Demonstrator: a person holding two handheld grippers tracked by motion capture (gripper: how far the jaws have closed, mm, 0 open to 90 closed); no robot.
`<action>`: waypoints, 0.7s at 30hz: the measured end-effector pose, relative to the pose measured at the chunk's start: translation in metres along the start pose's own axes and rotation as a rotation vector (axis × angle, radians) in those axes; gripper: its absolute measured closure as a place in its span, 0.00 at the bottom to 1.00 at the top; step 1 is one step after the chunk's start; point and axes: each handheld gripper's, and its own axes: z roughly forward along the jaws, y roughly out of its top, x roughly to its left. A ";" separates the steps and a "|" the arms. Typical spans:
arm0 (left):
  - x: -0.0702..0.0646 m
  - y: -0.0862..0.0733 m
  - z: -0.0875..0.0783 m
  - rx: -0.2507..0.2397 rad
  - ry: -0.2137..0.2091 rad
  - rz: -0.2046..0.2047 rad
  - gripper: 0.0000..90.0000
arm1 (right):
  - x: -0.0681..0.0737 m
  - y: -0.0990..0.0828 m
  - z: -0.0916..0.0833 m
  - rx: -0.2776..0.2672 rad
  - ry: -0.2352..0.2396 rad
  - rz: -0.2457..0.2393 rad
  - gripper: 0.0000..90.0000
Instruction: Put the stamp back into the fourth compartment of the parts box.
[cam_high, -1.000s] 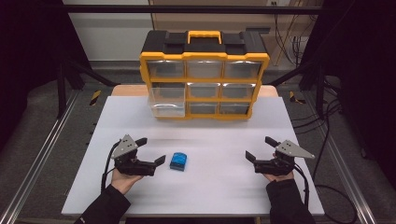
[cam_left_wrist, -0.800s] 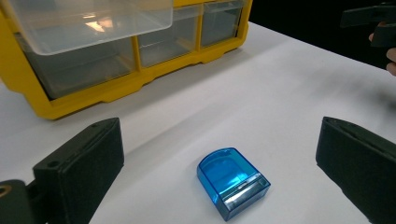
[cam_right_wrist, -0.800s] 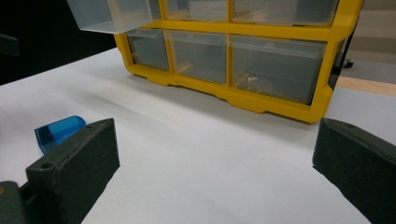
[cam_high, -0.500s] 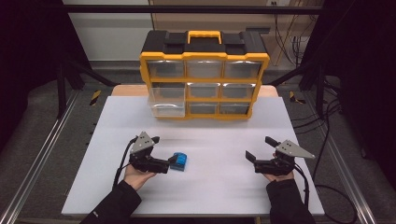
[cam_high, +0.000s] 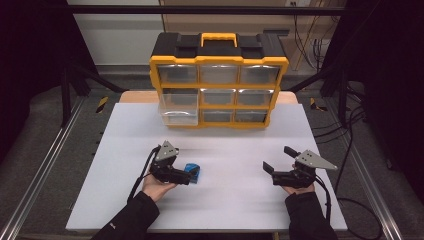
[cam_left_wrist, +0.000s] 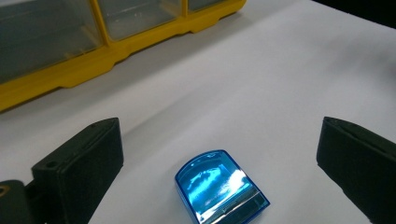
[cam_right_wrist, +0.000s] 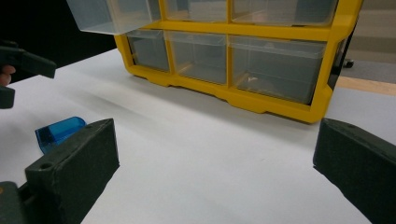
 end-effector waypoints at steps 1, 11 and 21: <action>0.000 -0.001 0.002 0.006 -0.001 -0.001 0.00 | 0.000 0.000 0.000 0.000 0.000 0.001 0.00; -0.003 -0.009 0.021 0.091 0.007 -0.012 0.00 | -0.001 0.000 0.000 0.000 0.000 0.002 0.00; -0.003 -0.015 0.035 0.189 0.020 -0.067 0.04 | -0.001 0.000 0.001 0.002 0.001 0.002 0.00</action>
